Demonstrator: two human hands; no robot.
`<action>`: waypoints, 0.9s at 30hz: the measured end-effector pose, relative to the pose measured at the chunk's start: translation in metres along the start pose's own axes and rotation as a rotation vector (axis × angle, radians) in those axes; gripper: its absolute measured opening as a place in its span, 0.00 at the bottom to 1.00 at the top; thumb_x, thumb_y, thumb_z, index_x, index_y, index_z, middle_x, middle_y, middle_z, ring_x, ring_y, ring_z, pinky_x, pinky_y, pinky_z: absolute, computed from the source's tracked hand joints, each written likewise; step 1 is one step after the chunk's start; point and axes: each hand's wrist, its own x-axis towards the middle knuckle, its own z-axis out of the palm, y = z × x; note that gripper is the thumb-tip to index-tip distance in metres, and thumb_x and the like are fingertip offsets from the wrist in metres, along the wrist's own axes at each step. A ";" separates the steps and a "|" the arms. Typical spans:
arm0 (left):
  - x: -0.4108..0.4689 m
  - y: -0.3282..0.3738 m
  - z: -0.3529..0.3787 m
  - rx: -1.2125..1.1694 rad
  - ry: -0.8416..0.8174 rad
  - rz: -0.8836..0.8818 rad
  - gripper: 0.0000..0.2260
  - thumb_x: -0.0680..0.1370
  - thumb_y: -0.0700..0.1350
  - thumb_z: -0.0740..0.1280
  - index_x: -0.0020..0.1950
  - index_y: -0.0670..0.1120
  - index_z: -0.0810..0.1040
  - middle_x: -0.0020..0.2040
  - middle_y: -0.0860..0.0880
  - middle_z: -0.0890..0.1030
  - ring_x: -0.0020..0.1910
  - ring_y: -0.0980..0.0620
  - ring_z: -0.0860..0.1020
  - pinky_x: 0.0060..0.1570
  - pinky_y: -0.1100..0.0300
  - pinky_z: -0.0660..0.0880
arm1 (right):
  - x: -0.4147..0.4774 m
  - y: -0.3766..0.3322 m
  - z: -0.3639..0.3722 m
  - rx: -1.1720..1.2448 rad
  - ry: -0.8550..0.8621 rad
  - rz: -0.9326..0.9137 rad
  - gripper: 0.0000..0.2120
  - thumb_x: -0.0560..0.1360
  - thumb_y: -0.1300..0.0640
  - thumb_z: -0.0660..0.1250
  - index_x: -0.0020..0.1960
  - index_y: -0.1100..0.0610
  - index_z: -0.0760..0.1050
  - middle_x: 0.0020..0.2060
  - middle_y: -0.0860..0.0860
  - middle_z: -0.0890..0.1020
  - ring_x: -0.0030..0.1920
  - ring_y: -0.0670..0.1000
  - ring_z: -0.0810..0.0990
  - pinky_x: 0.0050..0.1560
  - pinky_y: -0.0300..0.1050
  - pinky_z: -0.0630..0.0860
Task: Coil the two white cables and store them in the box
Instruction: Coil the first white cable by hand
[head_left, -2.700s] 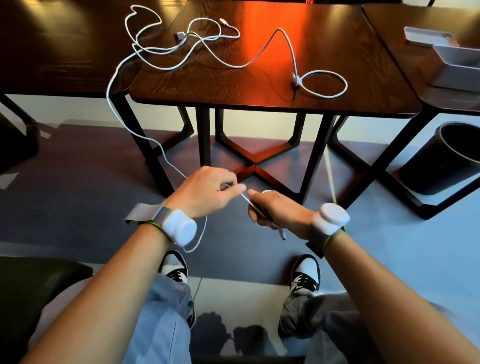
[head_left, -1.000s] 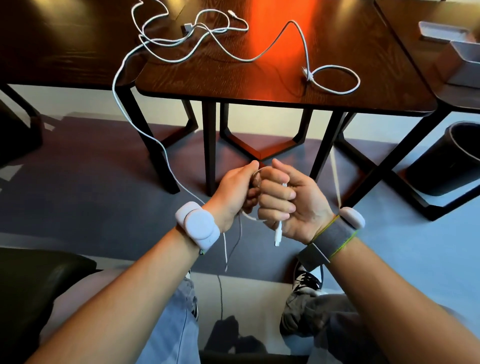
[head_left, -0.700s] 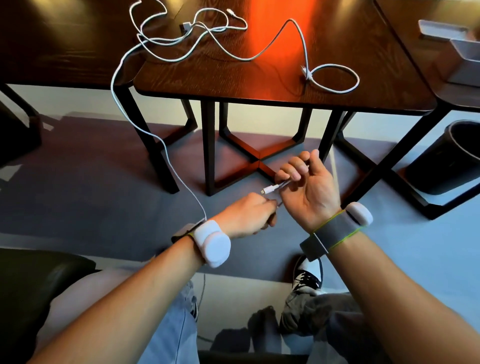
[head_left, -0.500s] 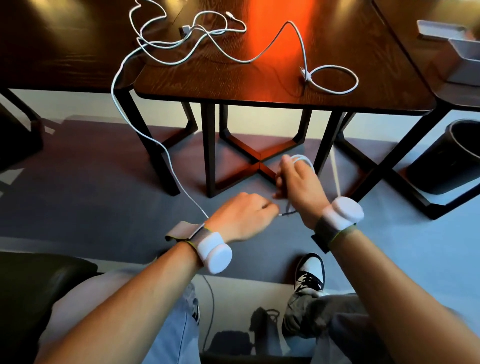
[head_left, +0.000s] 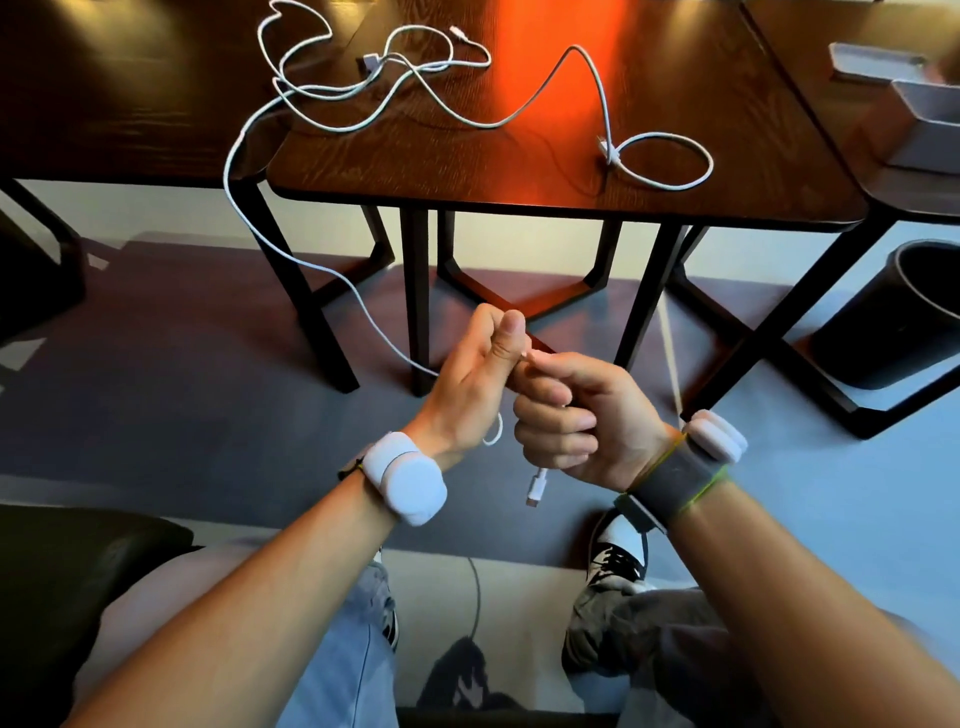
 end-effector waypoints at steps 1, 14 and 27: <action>0.000 -0.001 0.001 0.006 0.015 0.008 0.31 0.74 0.73 0.55 0.47 0.44 0.70 0.40 0.54 0.74 0.41 0.57 0.74 0.46 0.65 0.71 | -0.002 -0.001 0.000 0.035 -0.030 0.003 0.18 0.80 0.52 0.53 0.32 0.54 0.63 0.20 0.47 0.57 0.19 0.45 0.52 0.20 0.40 0.47; 0.005 -0.003 0.001 0.012 0.043 -0.249 0.27 0.74 0.71 0.58 0.28 0.52 0.76 0.25 0.51 0.78 0.27 0.48 0.74 0.35 0.52 0.71 | -0.001 -0.002 0.003 -0.099 0.240 -0.058 0.17 0.81 0.50 0.54 0.39 0.56 0.71 0.24 0.48 0.69 0.22 0.46 0.66 0.23 0.36 0.63; 0.006 0.002 0.004 -0.134 -0.003 -0.387 0.22 0.79 0.63 0.59 0.35 0.54 0.84 0.36 0.49 0.85 0.38 0.46 0.80 0.39 0.57 0.76 | 0.008 0.006 0.003 0.320 0.011 -0.117 0.20 0.84 0.46 0.50 0.40 0.55 0.69 0.23 0.43 0.61 0.21 0.43 0.56 0.23 0.34 0.52</action>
